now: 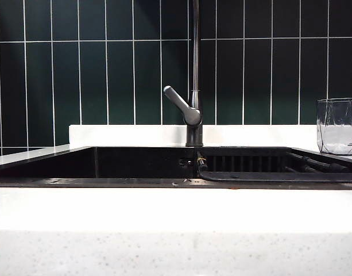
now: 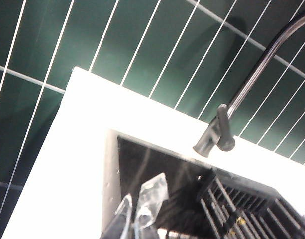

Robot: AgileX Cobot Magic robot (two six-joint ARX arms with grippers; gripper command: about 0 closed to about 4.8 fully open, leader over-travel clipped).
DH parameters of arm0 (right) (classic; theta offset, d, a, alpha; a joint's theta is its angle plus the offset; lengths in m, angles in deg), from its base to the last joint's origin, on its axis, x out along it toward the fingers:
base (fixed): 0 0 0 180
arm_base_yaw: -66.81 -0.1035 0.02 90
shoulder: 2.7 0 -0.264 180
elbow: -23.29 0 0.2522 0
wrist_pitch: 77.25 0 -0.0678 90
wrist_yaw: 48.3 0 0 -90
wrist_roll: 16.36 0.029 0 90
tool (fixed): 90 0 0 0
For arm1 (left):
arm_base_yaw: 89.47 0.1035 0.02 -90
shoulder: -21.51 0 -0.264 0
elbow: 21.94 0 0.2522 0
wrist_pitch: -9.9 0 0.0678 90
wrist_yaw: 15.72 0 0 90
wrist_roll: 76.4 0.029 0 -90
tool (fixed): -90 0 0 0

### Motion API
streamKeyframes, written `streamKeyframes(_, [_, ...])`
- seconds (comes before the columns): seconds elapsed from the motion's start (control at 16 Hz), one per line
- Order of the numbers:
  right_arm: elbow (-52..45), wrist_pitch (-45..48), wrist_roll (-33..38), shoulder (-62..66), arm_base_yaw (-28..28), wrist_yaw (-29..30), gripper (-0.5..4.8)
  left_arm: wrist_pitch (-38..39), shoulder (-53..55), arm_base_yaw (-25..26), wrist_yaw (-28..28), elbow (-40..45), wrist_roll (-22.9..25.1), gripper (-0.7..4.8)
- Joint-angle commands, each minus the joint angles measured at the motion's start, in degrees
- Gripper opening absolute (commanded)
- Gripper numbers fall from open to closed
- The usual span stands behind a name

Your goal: Pick up the mug next to the sink, go to the faucet to get some water, pour the water into the sink, and finally put the mug back to its place.

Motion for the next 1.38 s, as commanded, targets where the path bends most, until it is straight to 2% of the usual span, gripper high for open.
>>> streamKeyframes(0.06, [-0.2,0.9,2.1,0.1,-0.1,3.1,-0.05,-1.8,0.0,0.0,-2.9,-0.2,1.8,0.24])
streamKeyframes(0.19, [-0.2,1.0,1.5,0.1,-0.1,6.2,-0.05,-2.9,0.0,-0.3,-9.9,-0.3,2.3,0.24])
streamKeyframes(0.31, [0.3,3.0,1.0,0.1,-0.1,6.2,-0.05,-7.4,0.0,-0.4,-10.8,-1.0,3.0,0.26])
streamKeyframes(0.5, [5.8,1.3,-5.9,0.4,-0.1,5.7,-0.05,-5.2,2.6,-0.4,-8.4,-10.8,14.3,0.25])
streamKeyframes(0.56, [8.2,1.1,-6.5,2.4,-0.1,5.3,-0.05,-2.9,7.7,-0.4,-7.7,-15.5,15.0,0.26])
streamKeyframes(0.75, [11.7,0.8,-6.5,11.2,0.0,5.8,-0.05,-3.6,23.5,-0.6,-10.4,-20.3,15.6,0.33])
streamKeyframes(0.81, [12.5,1.1,-6.5,14.8,-0.2,6.2,-0.05,-4.6,29.7,-1.4,-10.4,-21.0,17.7,0.51])
streamKeyframes(0.88, [13.3,1.6,-7.8,19.7,-0.4,5.9,-0.05,-8.7,37.7,-3.0,-10.5,-21.2,19.8,0.57])
streamKeyframes(0.94, [13.5,3.3,-8.2,22.9,-0.4,6.0,-0.05,-12.5,42.8,-4.6,-10.4,-21.2,19.9,0.57])
streamKeyframes(1.06, [13.5,12.2,-8.8,30.4,-0.3,5.6,-0.04,-28.4,55.1,-8.5,-10.6,-21.2,20.5,0.57])
streamKeyframes(1.13, [13.5,15.1,-9.7,32.2,-0.3,5.0,-0.04,-33.2,58.2,-9.7,-10.6,-21.3,20.9,0.57])
streamKeyframes(1.19, [13.5,18.2,-11.1,35.0,-0.2,3.2,-0.04,-36.7,63.1,-10.4,-11.2,-22.5,20.9,0.57])
streamKeyframes(1.38, [14.3,22.7,-12.3,44.0,1.9,3.4,0.0,-38.9,72.8,-10.5,-17.1,-28.2,21.1,0.57])
